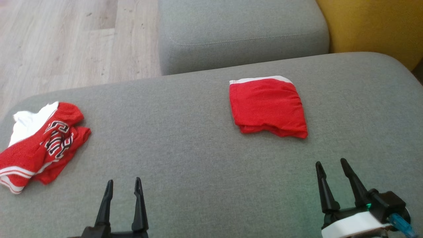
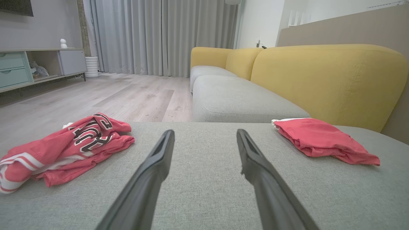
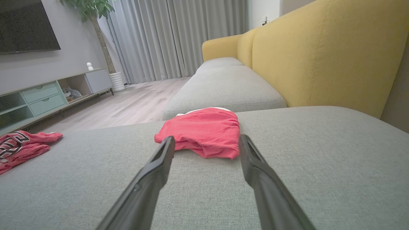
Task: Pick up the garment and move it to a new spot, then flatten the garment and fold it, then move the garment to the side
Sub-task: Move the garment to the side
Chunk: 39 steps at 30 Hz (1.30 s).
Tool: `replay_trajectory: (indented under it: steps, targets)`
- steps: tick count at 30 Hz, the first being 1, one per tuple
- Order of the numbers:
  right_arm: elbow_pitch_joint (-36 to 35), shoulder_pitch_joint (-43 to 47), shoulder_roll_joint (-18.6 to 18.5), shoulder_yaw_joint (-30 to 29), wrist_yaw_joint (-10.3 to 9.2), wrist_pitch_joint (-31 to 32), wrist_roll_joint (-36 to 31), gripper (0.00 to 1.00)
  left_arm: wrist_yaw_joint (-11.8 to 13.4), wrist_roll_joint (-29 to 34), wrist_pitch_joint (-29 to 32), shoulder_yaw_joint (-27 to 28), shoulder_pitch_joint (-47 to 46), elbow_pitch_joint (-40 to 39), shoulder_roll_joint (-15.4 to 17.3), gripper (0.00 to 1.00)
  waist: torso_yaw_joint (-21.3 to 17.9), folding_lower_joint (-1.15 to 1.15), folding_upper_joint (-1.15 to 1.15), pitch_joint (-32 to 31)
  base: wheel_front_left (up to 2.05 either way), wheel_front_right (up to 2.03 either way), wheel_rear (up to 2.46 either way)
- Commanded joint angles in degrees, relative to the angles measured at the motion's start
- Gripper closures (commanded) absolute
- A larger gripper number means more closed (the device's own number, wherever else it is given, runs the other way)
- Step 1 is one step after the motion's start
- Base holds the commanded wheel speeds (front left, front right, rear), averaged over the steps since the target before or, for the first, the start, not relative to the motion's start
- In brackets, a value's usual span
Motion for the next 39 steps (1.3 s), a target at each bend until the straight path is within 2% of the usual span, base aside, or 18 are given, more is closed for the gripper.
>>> replay_trajectory:
  steps: [1, 19, 30, 35, 39]
  targets:
    - [-1.61, -1.28, -0.02, 1.15, 0.39, -0.62, -0.54, 0.00, -0.35, 0.20, -0.25, 2.13, -2.12, -1.08, -0.16, 0.00, -0.56, 0.02, 0.00, -0.55, 0.00, 0.00, 0.00]
    - [0.30, -1.56, -0.70, 1.83, 0.39, -0.62, -0.57, 0.00, -0.72, 0.37, -0.25, 2.54, -1.95, 0.41, -0.16, 0.00, 0.27, 0.02, 0.00, -1.60, 0.00, 0.00, 0.00]
    - [1.12, -3.03, -1.51, 2.30, 0.39, -0.62, -0.13, 0.00, -0.44, 0.24, -0.25, 2.43, -1.95, -0.46, -0.16, 0.00, 1.02, 0.02, 0.00, 0.16, 0.00, 0.00, 0.00]
    - [5.21, -7.44, -2.14, 2.14, 0.39, -0.62, 3.23, 0.00, 0.07, 0.25, -0.25, 2.07, -2.93, -2.01, -0.16, 0.00, 1.65, 0.02, 0.00, 2.97, 0.00, 0.00, 0.00]
    - [10.50, -14.99, -3.68, 2.19, 0.39, -0.62, 6.38, 0.00, 0.73, 0.46, -0.25, 1.53, -4.78, -4.38, -0.16, 0.00, 1.89, 0.02, 0.00, 7.75, 0.00, 0.00, 0.00]
